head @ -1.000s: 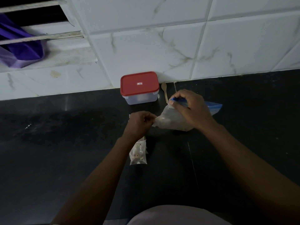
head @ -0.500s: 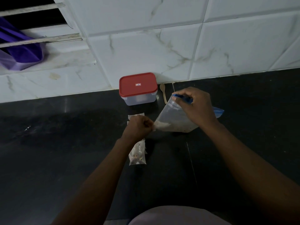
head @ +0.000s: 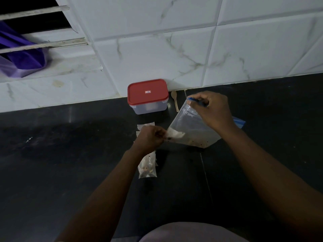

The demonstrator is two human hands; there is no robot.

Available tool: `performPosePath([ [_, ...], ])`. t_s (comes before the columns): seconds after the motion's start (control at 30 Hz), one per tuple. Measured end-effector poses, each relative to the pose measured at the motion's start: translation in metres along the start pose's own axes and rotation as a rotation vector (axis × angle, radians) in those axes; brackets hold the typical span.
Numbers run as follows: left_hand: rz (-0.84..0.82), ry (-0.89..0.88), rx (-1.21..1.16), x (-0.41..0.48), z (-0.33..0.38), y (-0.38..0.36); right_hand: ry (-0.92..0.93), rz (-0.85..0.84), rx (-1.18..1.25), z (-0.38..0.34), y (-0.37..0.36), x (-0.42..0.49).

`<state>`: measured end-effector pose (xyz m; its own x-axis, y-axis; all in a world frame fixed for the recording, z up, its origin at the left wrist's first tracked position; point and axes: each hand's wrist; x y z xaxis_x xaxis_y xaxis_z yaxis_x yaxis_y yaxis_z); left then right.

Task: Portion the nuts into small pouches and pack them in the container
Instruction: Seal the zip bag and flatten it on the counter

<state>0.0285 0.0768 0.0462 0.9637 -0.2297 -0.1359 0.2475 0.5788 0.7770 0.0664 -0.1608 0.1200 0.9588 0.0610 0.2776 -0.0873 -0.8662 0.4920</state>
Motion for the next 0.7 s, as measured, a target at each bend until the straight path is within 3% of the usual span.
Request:
performPosePath([
  [0.3, -0.217, 0.040, 0.134, 0.011, 0.004, 0.003, -0.048, -0.058, 0.009, -0.005, 0.001, 0.003],
  [0.4, -0.246, 0.019, 0.064, 0.012, 0.010, 0.004, -0.081, -0.143, -0.003, -0.003, 0.001, 0.005],
  [0.7, 0.192, -0.163, -0.399, 0.008, 0.041, 0.020, -0.078, -0.379, -0.139, -0.011, -0.011, 0.004],
])
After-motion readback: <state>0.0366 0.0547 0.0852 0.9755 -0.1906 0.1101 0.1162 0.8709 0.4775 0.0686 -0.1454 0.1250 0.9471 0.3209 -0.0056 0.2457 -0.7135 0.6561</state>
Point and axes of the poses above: each hand's wrist, its own x-axis towards the middle knuckle, its own y-axis out of the back of the hand, z = x × y, and after that the axes turned 7 degrees about x, right-handed
